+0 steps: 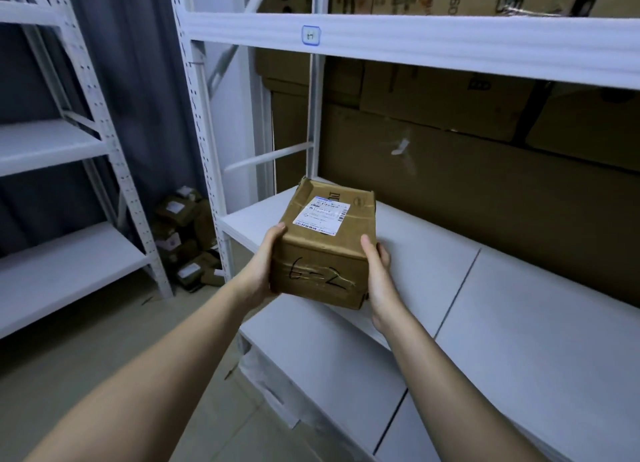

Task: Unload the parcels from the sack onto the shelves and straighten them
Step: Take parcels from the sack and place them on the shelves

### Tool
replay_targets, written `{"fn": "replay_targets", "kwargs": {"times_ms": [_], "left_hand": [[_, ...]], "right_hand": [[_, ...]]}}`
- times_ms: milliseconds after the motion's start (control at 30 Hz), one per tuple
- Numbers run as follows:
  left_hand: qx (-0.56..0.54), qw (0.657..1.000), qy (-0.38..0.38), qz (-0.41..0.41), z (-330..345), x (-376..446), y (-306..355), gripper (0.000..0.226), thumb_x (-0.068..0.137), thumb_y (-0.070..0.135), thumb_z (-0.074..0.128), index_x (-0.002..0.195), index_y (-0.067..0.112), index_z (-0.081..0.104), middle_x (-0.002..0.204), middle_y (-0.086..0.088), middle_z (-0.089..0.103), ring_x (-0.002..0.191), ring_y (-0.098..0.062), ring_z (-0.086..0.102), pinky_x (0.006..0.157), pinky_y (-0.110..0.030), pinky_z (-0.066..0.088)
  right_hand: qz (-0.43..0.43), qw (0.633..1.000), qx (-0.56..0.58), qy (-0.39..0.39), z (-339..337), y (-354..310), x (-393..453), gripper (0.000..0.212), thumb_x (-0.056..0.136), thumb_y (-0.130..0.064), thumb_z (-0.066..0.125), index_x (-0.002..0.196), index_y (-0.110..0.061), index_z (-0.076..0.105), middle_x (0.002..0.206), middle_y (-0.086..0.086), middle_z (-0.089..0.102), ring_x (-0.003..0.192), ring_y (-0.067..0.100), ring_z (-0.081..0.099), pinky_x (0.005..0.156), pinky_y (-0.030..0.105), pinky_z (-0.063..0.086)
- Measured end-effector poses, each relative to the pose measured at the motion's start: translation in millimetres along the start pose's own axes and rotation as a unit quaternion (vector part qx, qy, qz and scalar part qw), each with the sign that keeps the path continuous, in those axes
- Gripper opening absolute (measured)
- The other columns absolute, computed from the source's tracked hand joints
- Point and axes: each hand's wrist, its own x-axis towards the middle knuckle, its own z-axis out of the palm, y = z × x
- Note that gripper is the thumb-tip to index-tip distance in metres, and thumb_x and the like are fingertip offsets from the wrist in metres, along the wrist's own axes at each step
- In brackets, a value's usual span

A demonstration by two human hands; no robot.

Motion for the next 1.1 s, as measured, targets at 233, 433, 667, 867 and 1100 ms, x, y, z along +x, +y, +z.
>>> {"fn": "replay_targets", "kwargs": {"times_ms": [233,433,667,867,1100], "left_hand": [[0.058,0.998,-0.021,-0.004,-108,71,46,0.06,0.067,0.077,0.052,0.106,0.033,0.063,0.08,0.007,0.075,0.091,-0.015,0.066,0.057,-0.026,0.051],[0.091,0.991,-0.087,-0.035,-183,125,89,0.073,0.059,0.081,0.056,0.115,0.035,0.063,0.098,0.002,0.075,0.095,-0.017,0.07,0.063,-0.029,0.052],[0.105,0.991,-0.069,-0.036,-225,190,116,0.057,0.073,0.078,0.051,0.105,0.031,0.058,0.092,0.004,0.07,0.094,-0.014,0.061,0.069,-0.033,0.046],[0.092,0.993,-0.046,-0.056,-231,250,126,0.075,0.079,0.075,0.049,0.135,0.026,0.041,0.126,-0.004,0.057,0.112,-0.02,0.054,0.099,-0.045,0.042],[0.031,0.986,-0.006,-0.165,-236,294,129,0.081,0.069,0.078,0.057,0.107,0.006,0.055,0.096,-0.014,0.069,0.095,-0.032,0.065,0.076,-0.045,0.054]], "right_hand": [[0.063,0.998,0.002,0.016,113,33,48,0.052,0.089,-0.06,0.048,0.128,-0.026,0.047,0.114,-0.003,0.064,0.088,0.003,0.062,0.06,0.016,0.052],[0.111,0.993,0.025,0.04,198,47,80,0.062,0.084,-0.067,0.05,0.131,-0.028,0.041,0.113,0.001,0.065,0.096,0.018,0.065,0.069,0.032,0.053],[0.095,0.989,0.059,0.099,258,70,130,0.058,0.086,-0.056,0.057,0.132,-0.024,0.039,0.113,0.002,0.063,0.099,0.019,0.063,0.072,0.034,0.054],[0.054,0.982,0.088,0.159,290,96,190,0.051,0.089,-0.044,0.061,0.13,-0.026,0.038,0.13,0.006,0.051,0.108,0.02,0.058,0.086,0.036,0.051],[0.03,0.973,0.058,0.221,311,118,234,0.065,0.089,-0.043,0.061,0.143,-0.025,0.032,0.14,0.003,0.04,0.114,0.022,0.05,0.086,0.031,0.043]]}}
